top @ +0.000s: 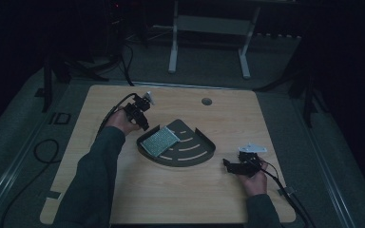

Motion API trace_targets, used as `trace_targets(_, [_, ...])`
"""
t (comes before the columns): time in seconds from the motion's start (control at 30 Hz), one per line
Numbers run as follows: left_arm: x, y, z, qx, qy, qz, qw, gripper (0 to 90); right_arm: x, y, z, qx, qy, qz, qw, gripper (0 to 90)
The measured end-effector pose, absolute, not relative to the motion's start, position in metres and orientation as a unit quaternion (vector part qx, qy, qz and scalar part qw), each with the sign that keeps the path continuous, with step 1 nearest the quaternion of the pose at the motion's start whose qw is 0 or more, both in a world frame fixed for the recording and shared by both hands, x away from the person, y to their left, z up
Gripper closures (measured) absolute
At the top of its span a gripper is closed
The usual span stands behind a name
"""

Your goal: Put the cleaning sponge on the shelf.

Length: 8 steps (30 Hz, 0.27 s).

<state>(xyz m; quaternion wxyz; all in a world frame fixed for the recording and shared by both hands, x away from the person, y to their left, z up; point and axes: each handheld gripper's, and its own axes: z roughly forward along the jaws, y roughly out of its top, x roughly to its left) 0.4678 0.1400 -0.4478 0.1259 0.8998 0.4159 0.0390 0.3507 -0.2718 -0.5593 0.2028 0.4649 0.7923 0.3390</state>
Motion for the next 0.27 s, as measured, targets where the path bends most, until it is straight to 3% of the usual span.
trace_targets(0.27, [0.464, 0.158, -0.441, 0.892, 0.427, 0.034, 0.145, 61.5, 0.351, -0.272, -0.559, 0.465, 0.792, 0.339, 0.203, 17.4])
